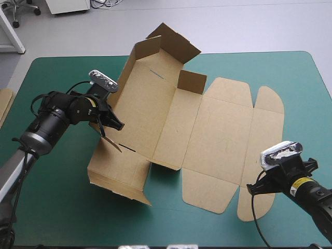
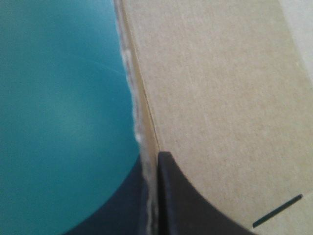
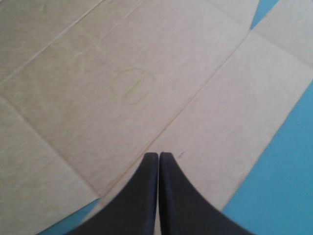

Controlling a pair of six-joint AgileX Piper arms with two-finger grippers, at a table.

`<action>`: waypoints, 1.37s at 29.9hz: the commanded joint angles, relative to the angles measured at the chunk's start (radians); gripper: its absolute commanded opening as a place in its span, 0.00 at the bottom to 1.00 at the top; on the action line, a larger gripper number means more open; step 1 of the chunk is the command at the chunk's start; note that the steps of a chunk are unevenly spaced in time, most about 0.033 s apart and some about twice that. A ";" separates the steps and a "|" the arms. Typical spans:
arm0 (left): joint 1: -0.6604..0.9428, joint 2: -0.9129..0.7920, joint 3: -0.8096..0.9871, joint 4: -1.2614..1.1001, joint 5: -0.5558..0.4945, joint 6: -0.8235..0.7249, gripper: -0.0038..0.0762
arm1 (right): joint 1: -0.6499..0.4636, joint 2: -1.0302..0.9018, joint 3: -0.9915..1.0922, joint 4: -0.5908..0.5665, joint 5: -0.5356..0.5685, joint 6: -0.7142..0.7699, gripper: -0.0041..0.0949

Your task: Fold the box

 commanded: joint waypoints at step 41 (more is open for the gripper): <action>-0.641 0.004 0.150 1.728 -0.054 -0.807 0.04 | 0.001 -0.001 -0.169 -0.124 0.324 0.183 0.04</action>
